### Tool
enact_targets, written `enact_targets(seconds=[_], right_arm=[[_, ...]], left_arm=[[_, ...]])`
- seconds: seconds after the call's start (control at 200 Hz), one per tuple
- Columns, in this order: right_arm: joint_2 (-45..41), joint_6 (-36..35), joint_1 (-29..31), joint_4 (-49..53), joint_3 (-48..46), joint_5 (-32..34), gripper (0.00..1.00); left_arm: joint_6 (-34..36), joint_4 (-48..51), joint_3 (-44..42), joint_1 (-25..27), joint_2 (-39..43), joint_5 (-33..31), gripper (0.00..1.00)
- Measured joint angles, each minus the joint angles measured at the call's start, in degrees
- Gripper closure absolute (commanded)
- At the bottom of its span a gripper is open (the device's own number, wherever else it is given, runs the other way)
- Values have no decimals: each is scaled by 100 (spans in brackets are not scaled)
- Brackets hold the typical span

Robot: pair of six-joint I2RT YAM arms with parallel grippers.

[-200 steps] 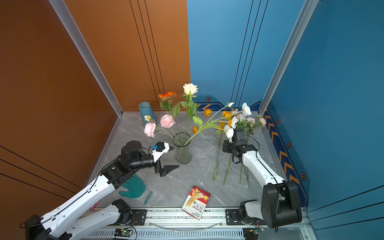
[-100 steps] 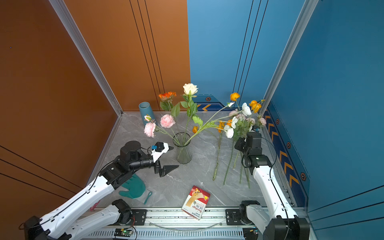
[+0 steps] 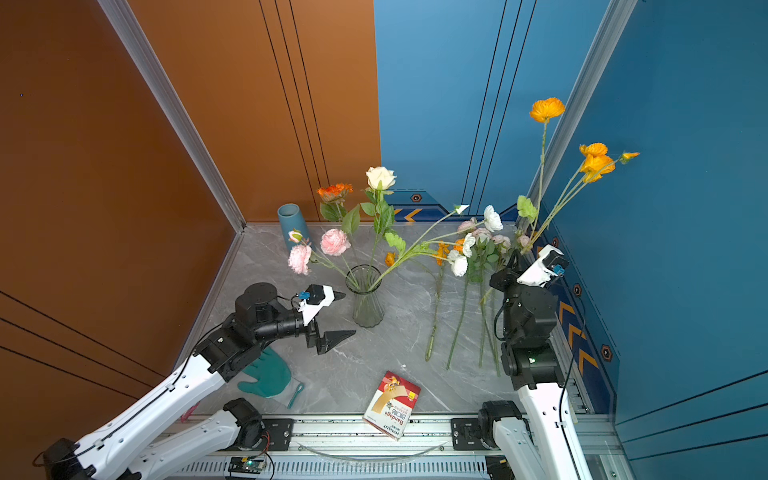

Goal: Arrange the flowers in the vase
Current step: 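Lift the yellow poppies upright and carry them over the glass vase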

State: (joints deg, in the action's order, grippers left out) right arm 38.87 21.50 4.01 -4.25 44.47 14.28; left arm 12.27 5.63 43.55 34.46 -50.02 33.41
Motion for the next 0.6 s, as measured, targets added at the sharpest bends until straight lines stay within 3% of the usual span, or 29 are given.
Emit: enact_targets(seconds=[0.185, 0.335, 0.601], right_arm=[[92, -317, 560, 229, 815, -192, 100], [90, -496, 1368, 835, 1408, -350, 100], [85, -717, 2581, 1333, 1753, -837, 100]], left_arm=[[26, 4, 0, -44, 111, -28, 2], [109, 166, 0, 63, 437, -339, 2], [107, 321, -28, 125, 1097, -732, 2]])
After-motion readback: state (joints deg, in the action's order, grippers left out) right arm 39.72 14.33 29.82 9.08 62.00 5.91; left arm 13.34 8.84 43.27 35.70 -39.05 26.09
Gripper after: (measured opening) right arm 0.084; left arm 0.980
